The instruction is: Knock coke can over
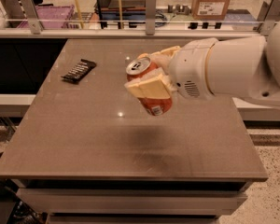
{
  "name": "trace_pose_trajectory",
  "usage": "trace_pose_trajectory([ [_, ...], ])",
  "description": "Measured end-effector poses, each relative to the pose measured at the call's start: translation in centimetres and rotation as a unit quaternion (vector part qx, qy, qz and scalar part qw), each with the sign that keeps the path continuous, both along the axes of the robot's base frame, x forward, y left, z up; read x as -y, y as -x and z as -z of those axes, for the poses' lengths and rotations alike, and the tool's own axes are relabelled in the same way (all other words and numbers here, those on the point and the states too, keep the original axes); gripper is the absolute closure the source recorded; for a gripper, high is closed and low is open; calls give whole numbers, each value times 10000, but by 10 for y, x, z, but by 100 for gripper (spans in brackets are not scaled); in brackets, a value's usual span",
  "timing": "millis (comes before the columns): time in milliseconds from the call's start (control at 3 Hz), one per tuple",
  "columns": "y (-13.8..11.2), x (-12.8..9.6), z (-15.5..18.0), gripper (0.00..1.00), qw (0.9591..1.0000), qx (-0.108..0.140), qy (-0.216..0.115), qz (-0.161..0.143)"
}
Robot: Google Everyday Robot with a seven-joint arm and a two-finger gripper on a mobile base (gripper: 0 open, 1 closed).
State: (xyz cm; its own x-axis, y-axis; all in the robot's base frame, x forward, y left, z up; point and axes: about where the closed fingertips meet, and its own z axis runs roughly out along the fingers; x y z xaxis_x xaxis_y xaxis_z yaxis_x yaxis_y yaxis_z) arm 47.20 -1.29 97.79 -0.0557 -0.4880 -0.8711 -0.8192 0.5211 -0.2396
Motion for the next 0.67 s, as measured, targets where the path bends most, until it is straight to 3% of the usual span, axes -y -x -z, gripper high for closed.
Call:
trace_pose_trajectory([
  [333, 1, 5, -10, 100, 9986, -163, 459, 209],
  [667, 1, -6, -20, 100, 9957, -304, 840, 249],
])
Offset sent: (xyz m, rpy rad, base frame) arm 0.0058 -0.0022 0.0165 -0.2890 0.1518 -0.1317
